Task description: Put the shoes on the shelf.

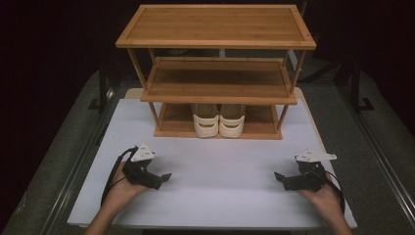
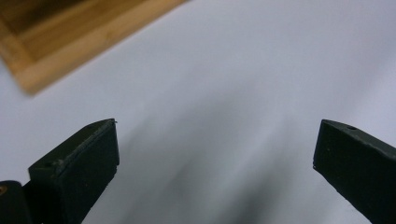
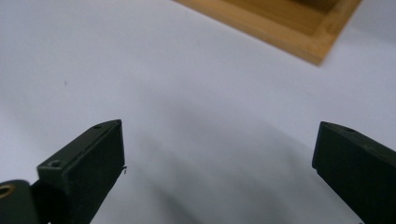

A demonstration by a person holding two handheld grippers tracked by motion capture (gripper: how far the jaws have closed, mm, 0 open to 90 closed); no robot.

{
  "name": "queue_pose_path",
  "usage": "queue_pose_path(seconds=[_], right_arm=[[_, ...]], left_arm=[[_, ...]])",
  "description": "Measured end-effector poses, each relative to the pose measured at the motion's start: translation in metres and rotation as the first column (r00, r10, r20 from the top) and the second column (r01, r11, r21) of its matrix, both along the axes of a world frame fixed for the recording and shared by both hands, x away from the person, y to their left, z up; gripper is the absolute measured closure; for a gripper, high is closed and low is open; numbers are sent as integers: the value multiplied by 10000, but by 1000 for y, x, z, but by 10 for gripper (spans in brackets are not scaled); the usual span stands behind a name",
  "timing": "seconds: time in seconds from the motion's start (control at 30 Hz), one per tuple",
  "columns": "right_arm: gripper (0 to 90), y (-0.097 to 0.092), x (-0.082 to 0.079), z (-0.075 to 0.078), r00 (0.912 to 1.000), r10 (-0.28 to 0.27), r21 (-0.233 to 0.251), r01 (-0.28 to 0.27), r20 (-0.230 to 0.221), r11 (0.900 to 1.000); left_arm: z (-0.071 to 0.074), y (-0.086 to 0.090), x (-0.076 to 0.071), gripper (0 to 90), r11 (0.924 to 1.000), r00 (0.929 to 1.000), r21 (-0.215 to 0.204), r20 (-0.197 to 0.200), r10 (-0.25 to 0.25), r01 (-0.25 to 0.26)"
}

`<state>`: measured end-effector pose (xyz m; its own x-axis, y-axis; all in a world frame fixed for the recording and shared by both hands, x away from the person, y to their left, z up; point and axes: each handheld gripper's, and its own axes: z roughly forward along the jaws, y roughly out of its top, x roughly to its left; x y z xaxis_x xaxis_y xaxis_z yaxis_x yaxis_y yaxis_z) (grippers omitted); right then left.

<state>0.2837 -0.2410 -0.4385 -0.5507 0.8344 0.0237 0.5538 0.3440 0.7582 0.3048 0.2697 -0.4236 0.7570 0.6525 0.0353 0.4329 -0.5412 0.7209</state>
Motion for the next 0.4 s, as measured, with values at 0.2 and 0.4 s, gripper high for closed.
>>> queue_pose_path(seconds=[0.2,0.4], right_arm=[[23,-16,-15,-6,9994,-327,-256,324,-106,9991],[23,-22,-17,-9,9989,-314,-339,303,-334,9990]], left_arm=[[-10,22,-24,0,9996,9996,130,-100,263,-261],[-19,36,-39,0,9981,9987,371,-172,490,-483]])
